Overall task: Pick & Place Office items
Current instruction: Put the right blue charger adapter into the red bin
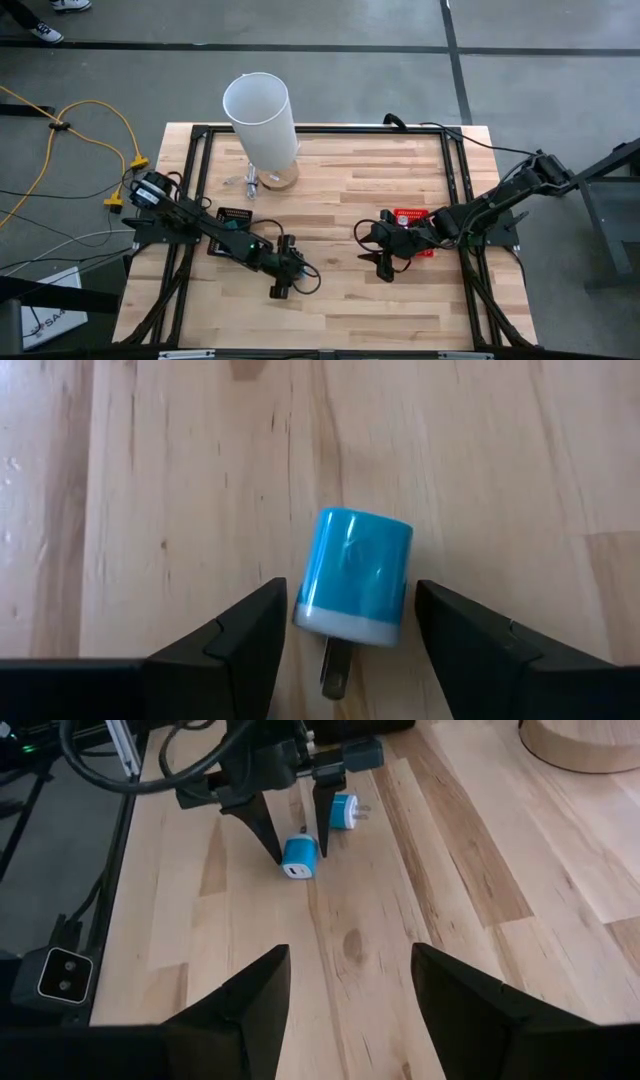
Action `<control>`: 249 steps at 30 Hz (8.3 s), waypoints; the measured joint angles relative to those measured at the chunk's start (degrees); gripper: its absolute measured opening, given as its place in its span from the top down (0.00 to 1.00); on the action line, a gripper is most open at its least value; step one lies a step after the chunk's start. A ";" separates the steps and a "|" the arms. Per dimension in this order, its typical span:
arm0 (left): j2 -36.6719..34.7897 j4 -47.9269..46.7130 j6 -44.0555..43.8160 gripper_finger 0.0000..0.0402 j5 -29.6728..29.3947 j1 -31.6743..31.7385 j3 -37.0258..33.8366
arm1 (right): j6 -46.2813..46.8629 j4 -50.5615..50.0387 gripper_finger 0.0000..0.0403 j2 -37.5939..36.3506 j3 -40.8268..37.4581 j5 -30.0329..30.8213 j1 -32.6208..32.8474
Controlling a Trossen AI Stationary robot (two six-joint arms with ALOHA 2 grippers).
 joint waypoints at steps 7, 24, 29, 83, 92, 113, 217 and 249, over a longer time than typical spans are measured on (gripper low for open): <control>0.19 -0.02 -0.27 0.50 0.01 0.00 0.00 | 0.00 0.27 0.51 0.00 0.00 0.00 -0.02; 0.19 -0.06 -0.42 0.65 0.01 0.00 0.00 | 0.00 0.37 0.51 0.00 0.00 0.00 0.00; 0.19 0.53 -0.31 0.65 0.01 0.20 0.22 | 0.00 0.38 0.51 0.00 0.00 0.00 0.00; 0.15 19.94 13.35 0.63 -6.81 6.80 10.82 | 2.89 6.87 0.51 0.00 0.00 0.28 -0.06; 0.15 19.94 9.95 0.63 -6.81 6.80 10.82 | -3.53 6.82 0.51 0.00 0.00 -4.12 0.00; 0.13 23.48 8.86 0.63 -4.89 6.89 10.82 | -25.68 6.76 0.51 0.04 -0.02 -0.96 1.07; 0.13 31.08 12.71 0.49 -5.70 7.51 10.82 | 12.15 -33.50 0.71 -1.85 -0.07 12.36 5.36; 0.13 31.02 12.73 0.49 -5.72 7.50 10.82 | 37.94 -48.53 0.64 -1.64 -5.22 1.88 8.75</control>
